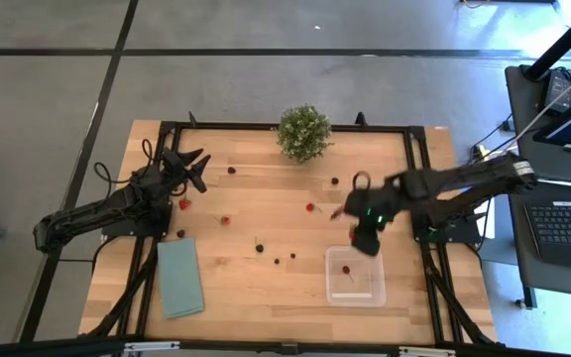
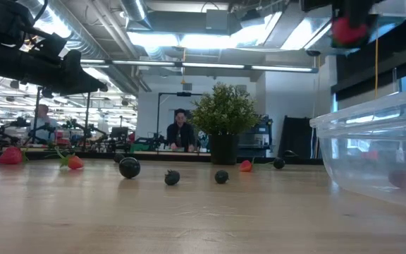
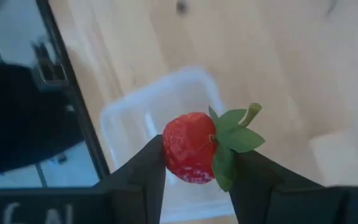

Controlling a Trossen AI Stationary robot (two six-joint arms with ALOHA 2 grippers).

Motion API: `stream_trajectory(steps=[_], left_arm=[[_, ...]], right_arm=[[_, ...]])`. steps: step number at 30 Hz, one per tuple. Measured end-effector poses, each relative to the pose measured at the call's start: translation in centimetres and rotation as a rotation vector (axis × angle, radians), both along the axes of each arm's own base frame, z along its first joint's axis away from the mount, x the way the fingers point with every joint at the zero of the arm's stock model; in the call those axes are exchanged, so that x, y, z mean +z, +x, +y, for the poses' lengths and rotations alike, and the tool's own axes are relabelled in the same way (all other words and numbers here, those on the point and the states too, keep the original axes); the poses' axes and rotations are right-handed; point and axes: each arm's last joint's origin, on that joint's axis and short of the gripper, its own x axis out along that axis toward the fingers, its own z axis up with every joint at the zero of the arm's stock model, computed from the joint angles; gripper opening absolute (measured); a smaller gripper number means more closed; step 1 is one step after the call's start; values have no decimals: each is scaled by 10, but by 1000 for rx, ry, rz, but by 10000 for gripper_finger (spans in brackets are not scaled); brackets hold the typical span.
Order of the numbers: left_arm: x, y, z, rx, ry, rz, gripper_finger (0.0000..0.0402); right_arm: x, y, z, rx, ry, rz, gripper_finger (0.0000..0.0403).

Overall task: Pick and placing Produce into tupperware
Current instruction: Put the strawberry into the bin

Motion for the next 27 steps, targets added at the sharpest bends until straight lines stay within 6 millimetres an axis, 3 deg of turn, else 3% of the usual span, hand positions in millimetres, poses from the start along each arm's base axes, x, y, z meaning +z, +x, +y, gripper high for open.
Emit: stream_trajectory(steps=[6, 11, 20, 27], left_arm=[[0, 0, 0, 0, 0, -1, 145], [0, 0, 0, 0, 0, -1, 145], [0, 0, 0, 0, -1, -1, 145], [0, 0, 0, -11, -6, -7, 145]], right_arm=[[-42, 17, 46, 82, -52, 182, 144], [-79, 27, 69, 139, -107, 309, 144], [-122, 47, 86, 132, -151, 342, 145], [-125, 49, 85, 78, -189, 334, 145]])
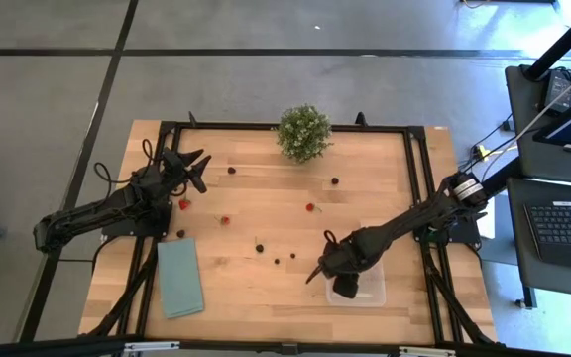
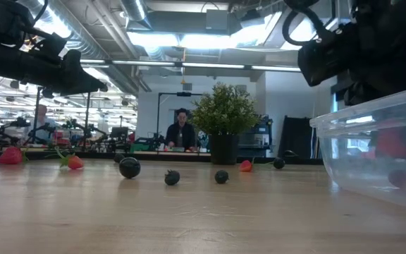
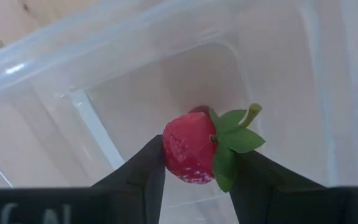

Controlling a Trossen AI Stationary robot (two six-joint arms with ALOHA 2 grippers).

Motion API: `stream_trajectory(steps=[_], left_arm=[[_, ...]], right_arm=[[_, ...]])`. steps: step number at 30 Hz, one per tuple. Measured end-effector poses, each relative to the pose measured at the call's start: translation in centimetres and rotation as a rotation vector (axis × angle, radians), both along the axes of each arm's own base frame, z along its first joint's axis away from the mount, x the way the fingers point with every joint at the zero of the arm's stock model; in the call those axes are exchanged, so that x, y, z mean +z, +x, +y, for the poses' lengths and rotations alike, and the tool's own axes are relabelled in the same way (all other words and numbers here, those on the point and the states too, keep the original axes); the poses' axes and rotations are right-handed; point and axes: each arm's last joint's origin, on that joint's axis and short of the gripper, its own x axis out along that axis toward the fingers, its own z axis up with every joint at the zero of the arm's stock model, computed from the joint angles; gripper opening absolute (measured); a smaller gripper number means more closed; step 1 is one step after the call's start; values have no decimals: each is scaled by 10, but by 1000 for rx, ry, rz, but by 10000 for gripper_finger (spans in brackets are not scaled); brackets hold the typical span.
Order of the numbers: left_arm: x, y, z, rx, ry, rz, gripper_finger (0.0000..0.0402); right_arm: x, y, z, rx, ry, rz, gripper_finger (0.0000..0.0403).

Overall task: Pick and placing Produce into tupperware
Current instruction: Put the strawberry into the bin, then put the top black cherry into the bin

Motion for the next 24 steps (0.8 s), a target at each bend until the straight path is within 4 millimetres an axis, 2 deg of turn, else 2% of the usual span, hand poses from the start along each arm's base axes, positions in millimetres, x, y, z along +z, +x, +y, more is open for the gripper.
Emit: stream_trajectory(steps=[13, 24], left_arm=[[0, 0, 0, 0, 0, 0, 145], [0, 0, 0, 0, 0, 0, 145]], right_arm=[[0, -1, 2, 7, 11, -2, 153], [1, -1, 4, 1, 56, 16, 267]])
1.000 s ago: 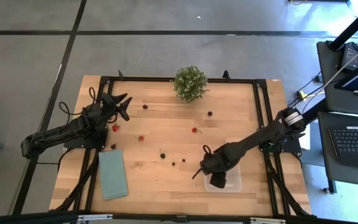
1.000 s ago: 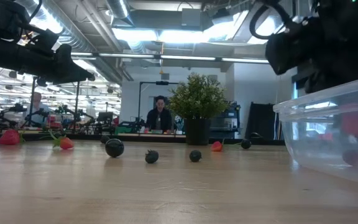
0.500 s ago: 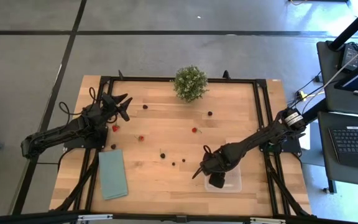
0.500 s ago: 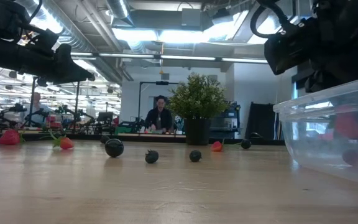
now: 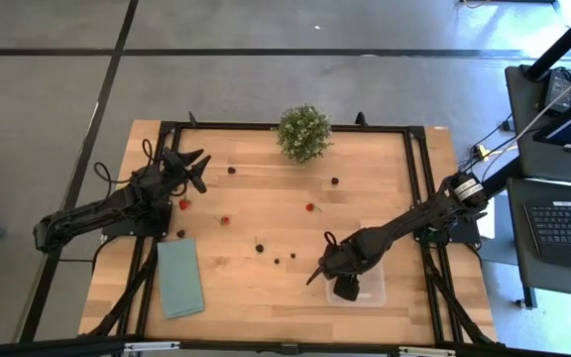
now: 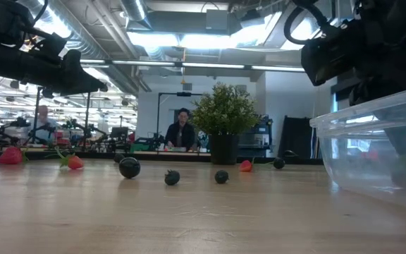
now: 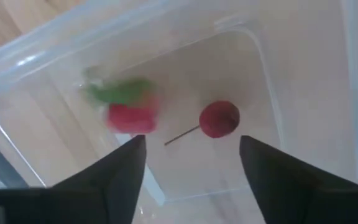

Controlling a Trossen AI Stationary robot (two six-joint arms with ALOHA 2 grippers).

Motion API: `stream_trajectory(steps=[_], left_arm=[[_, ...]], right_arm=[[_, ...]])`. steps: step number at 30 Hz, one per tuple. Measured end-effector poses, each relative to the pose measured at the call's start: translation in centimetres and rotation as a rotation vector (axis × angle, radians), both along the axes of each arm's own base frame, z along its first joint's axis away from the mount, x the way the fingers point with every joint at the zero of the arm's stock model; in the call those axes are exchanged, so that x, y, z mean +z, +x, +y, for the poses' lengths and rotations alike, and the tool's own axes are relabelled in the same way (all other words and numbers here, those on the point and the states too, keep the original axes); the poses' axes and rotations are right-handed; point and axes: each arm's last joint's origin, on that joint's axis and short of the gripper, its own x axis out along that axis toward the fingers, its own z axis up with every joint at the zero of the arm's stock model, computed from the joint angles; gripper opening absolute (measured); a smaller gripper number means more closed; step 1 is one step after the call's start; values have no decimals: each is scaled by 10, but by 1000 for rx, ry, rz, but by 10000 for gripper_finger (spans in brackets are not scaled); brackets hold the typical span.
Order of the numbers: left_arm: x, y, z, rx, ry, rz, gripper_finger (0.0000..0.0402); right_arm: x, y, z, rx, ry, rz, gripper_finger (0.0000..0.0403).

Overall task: Pick and placing Produce into tupperware
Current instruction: Put the top black cherry into the bin

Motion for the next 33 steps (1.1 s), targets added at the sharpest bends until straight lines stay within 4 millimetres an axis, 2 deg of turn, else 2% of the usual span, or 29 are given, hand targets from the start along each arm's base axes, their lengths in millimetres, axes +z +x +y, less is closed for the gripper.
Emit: stream_trajectory(steps=[2, 4, 8, 14, 19, 22, 26, 29, 33], left_arm=[[0, 0, 0, 0, 0, 0, 145], [0, 0, 0, 0, 0, 0, 145], [0, 0, 0, 0, 0, 0, 145], [0, 0, 0, 0, 0, 0, 145], [0, 0, 0, 0, 0, 0, 145], [0, 0, 0, 0, 0, 0, 145], [0, 0, 0, 0, -1, -1, 145], [0, 0, 0, 0, -2, -1, 145], [0, 0, 0, 0, -2, -1, 145]], right_arm=[[6, 1, 1, -8, 6, 23, 278], [22, 4, 1, -4, -15, 17, 284], [69, 11, -8, -2, -189, -91, 286], [144, 11, -40, -76, -480, -285, 287], [183, 7, -80, -142, -524, -354, 287], [193, 5, -109, -166, -548, -360, 287], [193, 5, -153, -191, -592, -311, 287], [184, 8, -187, -200, -585, -294, 287], [161, 12, -226, -193, -454, -325, 287]])
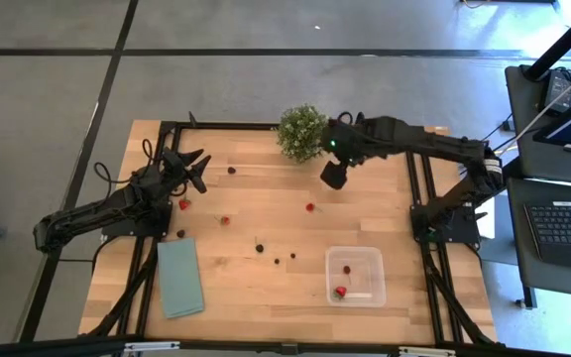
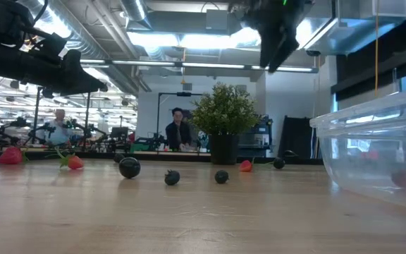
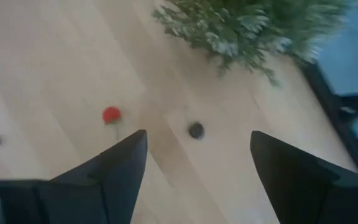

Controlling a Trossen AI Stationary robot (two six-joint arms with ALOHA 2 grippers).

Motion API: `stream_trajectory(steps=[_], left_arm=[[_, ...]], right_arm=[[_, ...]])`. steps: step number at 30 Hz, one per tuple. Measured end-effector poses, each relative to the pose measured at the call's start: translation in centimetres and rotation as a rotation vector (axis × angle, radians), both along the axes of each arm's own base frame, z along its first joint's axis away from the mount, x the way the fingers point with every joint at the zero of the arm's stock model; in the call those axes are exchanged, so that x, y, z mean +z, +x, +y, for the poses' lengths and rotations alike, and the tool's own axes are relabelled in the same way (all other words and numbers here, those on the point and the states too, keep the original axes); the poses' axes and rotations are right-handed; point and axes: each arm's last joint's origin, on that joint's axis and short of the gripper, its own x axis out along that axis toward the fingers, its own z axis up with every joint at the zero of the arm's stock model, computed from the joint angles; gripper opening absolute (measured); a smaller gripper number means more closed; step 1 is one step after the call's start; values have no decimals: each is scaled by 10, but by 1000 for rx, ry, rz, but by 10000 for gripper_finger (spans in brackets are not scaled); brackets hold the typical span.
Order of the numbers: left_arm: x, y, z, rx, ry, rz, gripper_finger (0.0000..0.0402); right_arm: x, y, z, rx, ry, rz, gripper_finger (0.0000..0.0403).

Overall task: Pick and placing Produce into tupperware
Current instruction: Put the top black cherry into the bin

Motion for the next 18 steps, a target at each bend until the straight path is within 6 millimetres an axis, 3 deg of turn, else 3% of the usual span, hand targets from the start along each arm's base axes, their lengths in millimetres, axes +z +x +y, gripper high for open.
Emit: stream_trajectory(steps=[6, 13, 18], left_arm=[[0, 0, 0, 0, 1, 1, 145], [0, 0, 0, 0, 1, 1, 145], [0, 0, 0, 0, 1, 1, 145]], right_arm=[[-46, -9, -35, -37, 43, 39, 287], [-89, -21, -52, -286, 112, 9, 287], [-110, -22, -56, -386, 127, -61, 287]])
